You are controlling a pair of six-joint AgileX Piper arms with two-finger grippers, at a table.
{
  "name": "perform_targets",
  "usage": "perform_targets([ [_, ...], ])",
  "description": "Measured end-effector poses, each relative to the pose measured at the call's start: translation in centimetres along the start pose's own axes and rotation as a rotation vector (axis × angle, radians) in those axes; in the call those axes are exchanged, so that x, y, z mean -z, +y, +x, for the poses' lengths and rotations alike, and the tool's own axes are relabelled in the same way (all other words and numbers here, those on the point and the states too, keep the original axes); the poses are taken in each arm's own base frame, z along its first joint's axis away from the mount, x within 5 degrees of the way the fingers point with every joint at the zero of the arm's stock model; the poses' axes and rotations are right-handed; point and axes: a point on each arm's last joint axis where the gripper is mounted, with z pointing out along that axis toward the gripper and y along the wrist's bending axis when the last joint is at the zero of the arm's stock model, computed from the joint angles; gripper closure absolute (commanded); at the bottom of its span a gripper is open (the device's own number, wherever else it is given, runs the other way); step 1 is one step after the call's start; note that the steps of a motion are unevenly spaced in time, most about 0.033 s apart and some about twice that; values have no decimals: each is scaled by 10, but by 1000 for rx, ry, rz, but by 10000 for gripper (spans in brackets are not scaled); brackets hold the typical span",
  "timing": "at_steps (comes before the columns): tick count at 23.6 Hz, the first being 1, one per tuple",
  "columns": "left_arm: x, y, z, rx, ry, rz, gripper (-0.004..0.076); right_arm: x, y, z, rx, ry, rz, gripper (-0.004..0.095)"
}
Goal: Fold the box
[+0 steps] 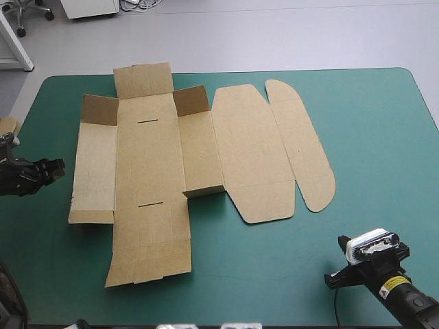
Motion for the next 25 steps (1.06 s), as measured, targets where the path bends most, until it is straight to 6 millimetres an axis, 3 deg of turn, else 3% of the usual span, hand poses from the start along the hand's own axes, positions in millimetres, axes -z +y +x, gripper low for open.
perform_targets([
  [6, -34, 8, 5, -32, 99, 152, 369, 0, 0, -2, 0, -17, 1, 927],
  [14, -66, 23, 10, -50, 146, 183, 369, 7, -1, -18, 12, -51, 4, 927],
  [18, -87, 23, 17, -33, 197, 337, 369, 7, -1, -18, 35, -51, 6, 927],
  [25, -89, 15, 18, -63, 201, 403, 369, 7, -1, -19, 47, -59, 7, 927],
])
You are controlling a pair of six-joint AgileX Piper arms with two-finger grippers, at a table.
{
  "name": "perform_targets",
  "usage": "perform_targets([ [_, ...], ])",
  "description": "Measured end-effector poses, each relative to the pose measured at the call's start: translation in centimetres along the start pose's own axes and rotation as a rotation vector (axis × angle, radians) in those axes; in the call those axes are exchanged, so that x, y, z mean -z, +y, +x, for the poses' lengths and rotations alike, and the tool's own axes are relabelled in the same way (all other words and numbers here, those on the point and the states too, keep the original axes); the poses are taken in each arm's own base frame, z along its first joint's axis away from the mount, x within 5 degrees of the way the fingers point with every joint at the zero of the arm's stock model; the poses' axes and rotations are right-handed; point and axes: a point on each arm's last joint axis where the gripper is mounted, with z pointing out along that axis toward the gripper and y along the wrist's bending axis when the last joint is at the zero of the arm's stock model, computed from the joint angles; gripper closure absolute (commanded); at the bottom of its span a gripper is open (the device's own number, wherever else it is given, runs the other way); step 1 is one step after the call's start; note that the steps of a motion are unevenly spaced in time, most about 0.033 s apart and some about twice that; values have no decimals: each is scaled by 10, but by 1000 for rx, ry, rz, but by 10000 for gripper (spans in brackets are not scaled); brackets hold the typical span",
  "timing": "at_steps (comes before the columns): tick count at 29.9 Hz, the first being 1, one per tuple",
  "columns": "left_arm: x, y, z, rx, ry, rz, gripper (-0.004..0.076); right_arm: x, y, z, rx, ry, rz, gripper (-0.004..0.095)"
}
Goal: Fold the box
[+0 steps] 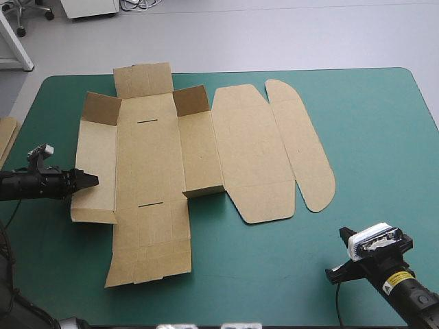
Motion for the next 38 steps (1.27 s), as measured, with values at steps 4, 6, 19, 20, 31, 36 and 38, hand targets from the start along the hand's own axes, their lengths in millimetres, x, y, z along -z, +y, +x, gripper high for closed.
perform_targets([
  [4, -12, -9, -1, -49, 37, -12, 386, 0, 0, -3, 8, -28, 2, 927],
  [6, -17, -12, -1, -79, 67, -26, 428, 1, 0, -6, 8, -38, 3, 927],
  [19, -18, -25, -15, -101, 80, -18, 734, 11, -2, -26, 11, -55, 5, 926],
  [20, -18, -29, -20, -118, 80, -15, 734, 12, -2, -28, 11, -53, 5, 926],
  [31, -28, -100, -64, -386, 210, -101, 734, 24, -4, -45, 22, -38, 9, 926],
  [36, -34, -141, -81, -562, 241, -188, 734, 24, -4, -43, 22, -12, 7, 926],
  [38, -36, -158, -85, -640, 253, -233, 734, 25, -4, -43, 23, -4, 7, 926],
])
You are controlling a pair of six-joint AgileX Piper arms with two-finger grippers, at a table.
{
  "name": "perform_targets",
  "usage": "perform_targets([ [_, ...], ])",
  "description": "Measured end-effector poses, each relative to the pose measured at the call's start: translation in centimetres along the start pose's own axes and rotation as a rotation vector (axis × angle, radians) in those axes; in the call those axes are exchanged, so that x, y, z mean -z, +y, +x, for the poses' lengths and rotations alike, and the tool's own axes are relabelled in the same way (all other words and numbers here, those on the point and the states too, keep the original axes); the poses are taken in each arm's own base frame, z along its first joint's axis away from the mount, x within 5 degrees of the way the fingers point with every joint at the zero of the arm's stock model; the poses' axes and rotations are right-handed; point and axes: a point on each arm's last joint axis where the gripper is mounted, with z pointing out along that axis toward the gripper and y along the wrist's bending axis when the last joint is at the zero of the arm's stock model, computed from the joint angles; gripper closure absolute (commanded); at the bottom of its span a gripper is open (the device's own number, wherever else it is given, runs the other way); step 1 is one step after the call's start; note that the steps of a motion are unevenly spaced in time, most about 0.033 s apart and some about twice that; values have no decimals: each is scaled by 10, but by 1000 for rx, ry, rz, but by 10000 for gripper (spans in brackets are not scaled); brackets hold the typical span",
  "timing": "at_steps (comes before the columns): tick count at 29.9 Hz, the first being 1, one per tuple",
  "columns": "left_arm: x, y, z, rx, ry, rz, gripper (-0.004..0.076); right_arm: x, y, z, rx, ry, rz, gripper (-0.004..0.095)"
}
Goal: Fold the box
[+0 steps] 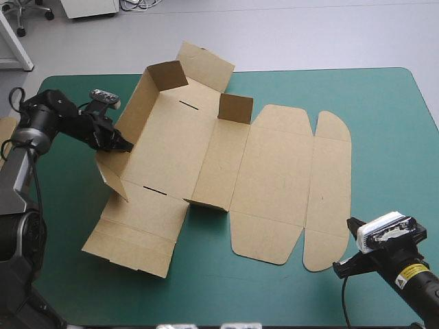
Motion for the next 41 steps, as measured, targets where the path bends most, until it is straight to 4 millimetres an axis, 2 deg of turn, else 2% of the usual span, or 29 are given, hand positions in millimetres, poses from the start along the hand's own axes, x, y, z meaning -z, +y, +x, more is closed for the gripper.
perform_targets([
  [5, 8, -30, -31, -169, -15, -86, 734, 2, 0, -2, 0, 8, 0, 924],
  [13, 10, -77, -63, -415, -48, -186, 734, 12, -2, -14, -4, 21, 0, 888],
  [19, 2, -113, -75, -601, -34, -272, 734, 23, -5, -26, -37, 23, 23, 780],
  [24, -2, -148, -88, -788, -70, -381, 734, 29, -9, -32, -32, 20, 61, 776],
  [32, -1, -206, -105, -1034, -218, -535, 734, 32, -12, -31, -111, 52, 88, 777],
  [37, 0, -234, -108, -1094, -279, -598, 734, 40, -15, -37, -148, 57, 119, 777],
  [41, -7, -254, -103, -1127, -307, -685, 734, 46, -18, -48, -173, 83, 135, 777],
])
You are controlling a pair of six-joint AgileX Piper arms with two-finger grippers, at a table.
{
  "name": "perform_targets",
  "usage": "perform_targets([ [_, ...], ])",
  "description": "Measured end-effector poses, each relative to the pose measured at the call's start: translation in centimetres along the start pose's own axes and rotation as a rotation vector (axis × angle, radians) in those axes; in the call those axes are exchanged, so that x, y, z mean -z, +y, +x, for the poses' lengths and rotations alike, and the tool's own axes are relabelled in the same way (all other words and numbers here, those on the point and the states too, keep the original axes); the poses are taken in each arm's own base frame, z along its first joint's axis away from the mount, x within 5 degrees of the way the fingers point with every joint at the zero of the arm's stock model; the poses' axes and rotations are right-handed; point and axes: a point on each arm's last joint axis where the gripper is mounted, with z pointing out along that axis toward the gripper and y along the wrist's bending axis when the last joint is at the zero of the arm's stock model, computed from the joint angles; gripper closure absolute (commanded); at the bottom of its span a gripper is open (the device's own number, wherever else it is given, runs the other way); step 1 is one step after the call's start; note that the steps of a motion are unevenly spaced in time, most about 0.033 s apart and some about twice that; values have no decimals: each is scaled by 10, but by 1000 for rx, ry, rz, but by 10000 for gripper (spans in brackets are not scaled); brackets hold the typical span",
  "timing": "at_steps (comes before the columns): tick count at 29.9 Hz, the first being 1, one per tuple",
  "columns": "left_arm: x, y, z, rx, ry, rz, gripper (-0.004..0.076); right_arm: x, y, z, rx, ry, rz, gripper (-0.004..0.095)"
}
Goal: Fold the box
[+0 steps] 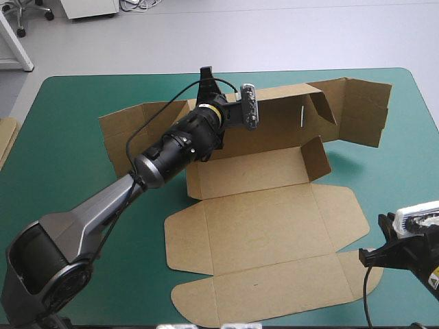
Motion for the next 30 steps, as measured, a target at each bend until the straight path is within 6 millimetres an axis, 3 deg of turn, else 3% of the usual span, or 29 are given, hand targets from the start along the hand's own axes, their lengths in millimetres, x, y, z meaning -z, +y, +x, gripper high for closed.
perform_targets([
  [8, 7, -36, -32, -111, -63, -201, 734, 0, 1, -15, -20, 24, 6, 777],
  [13, 11, -62, -41, -132, -82, -289, 734, 4, 1, -23, -32, 12, 6, 777],
  [21, 18, -105, -12, -128, -53, -230, 734, -4, 2, -32, -27, 113, 22, 778],
  [26, 37, -109, 3, -120, -104, -202, 734, -16, 5, -36, -6, 153, 18, 806],
  [30, 42, -108, 3, -127, -133, -194, 734, -23, 7, -46, -2, 158, 16, 898],
])
